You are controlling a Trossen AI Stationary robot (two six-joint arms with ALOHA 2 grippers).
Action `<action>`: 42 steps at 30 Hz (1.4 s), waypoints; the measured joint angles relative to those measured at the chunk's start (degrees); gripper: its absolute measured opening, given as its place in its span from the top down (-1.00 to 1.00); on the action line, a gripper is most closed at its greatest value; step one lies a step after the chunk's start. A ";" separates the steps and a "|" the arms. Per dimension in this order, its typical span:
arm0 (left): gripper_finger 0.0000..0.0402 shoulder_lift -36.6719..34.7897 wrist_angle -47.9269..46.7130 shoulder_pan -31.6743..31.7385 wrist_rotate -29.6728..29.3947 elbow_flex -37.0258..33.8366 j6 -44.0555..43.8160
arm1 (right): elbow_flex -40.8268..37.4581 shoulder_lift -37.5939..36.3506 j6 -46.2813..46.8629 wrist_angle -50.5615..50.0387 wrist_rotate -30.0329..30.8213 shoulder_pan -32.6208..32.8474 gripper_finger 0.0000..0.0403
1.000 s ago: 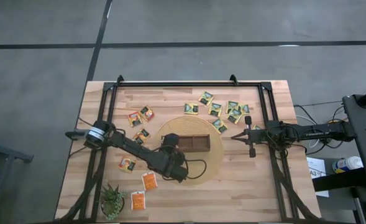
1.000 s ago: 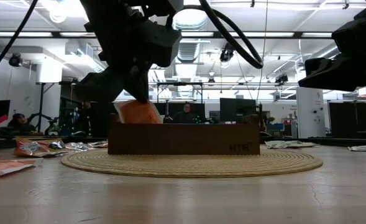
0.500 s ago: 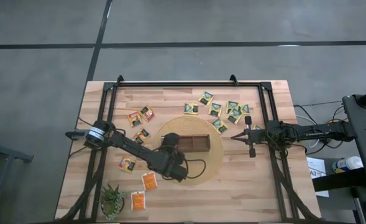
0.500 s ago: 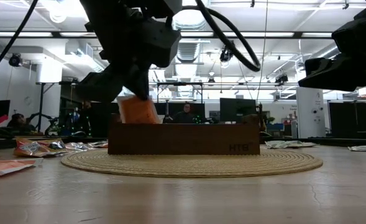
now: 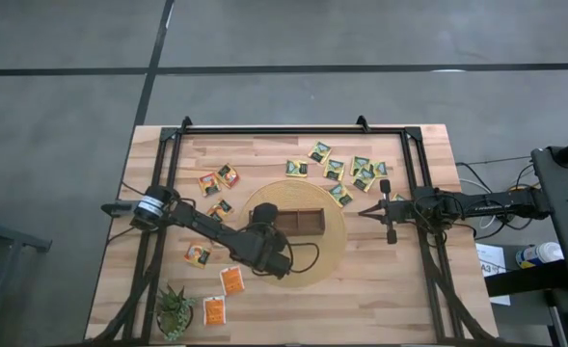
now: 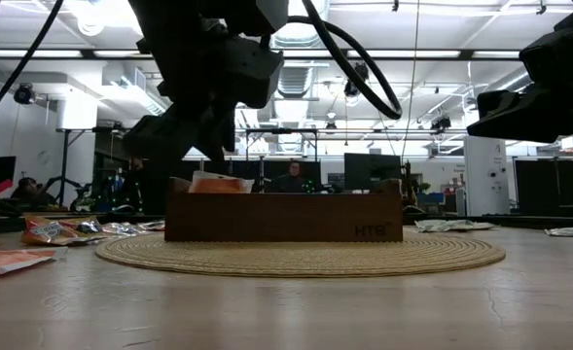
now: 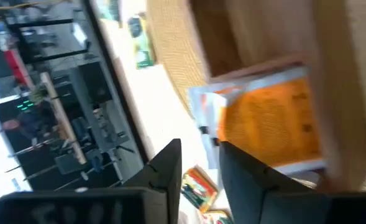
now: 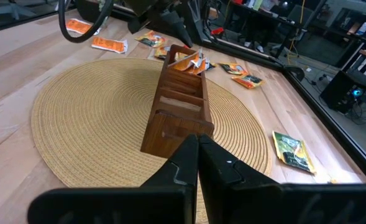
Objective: Pick & Place Tea
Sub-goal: Put the white orange tea bag into the left section of the wooden organizer
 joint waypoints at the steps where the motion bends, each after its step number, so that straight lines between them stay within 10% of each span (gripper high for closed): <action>1: 0.45 0.00 0.05 -0.01 -1.73 0.02 -0.60 | 0.02 0.00 0.00 -0.01 0.00 -0.01 0.96; 14: 0.41 -0.84 0.55 -0.36 -10.23 3.46 -7.61 | 0.01 0.01 0.00 -0.02 0.00 0.01 0.96; 27: 0.41 -2.19 -1.41 -1.71 18.51 13.63 -20.83 | 0.02 -0.01 0.00 -0.02 0.01 0.01 0.96; 42: 0.41 -2.23 -4.02 -12.86 27.84 17.72 -42.85 | 0.00 0.01 0.00 -0.02 0.01 0.01 0.96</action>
